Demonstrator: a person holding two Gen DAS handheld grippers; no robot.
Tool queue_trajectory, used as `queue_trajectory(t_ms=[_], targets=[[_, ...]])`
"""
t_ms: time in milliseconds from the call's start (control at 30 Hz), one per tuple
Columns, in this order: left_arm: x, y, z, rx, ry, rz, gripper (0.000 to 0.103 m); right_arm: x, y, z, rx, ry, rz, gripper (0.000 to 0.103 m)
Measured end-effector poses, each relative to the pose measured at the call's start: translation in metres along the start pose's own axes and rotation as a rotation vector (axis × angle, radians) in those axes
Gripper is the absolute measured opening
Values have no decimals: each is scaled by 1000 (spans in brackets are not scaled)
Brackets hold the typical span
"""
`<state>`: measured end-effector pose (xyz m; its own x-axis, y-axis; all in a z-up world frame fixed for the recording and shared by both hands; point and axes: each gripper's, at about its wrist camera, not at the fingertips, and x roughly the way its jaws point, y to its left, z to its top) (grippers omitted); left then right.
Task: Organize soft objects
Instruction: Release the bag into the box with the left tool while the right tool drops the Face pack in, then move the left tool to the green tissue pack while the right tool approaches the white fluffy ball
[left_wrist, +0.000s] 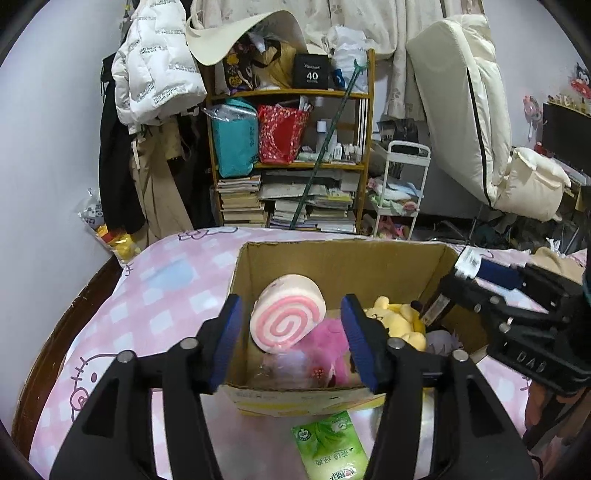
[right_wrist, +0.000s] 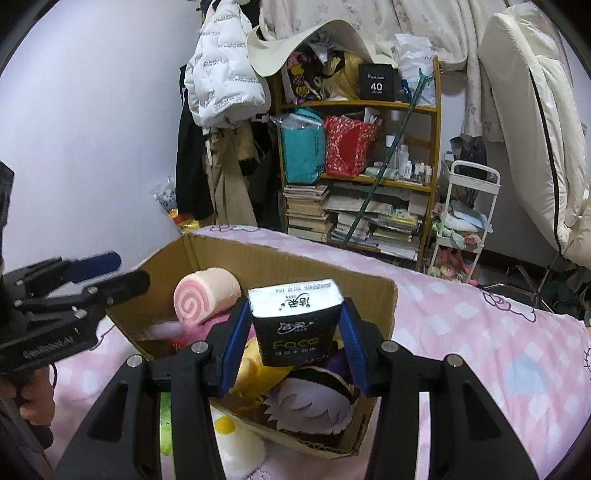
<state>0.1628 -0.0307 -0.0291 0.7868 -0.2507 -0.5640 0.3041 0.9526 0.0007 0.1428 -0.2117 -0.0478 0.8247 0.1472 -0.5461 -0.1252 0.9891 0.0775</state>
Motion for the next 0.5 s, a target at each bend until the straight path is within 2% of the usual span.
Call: queue_trajectory(t_ms=[100,167,267,367,467,500], targets=[[-2,2,0,-3,9,2,55,1,-1,-3,10,15,2,55],[-5,3,0,-9,15,11,55,-1,-1,-6,14,22,0,69],[-10,6,-1,-24,26,0,56,-6,0,-9,21,25,-1,71],[-18,8,-1,-23,33,14,74,-12,1,-8,32,25,0,77],[-26,11,-3,-39,42,6,76,-20,2,-11,44,13,16,88],[-28,12,-4,-50,50,1,79,-23,3,-13,53,17,29,89]])
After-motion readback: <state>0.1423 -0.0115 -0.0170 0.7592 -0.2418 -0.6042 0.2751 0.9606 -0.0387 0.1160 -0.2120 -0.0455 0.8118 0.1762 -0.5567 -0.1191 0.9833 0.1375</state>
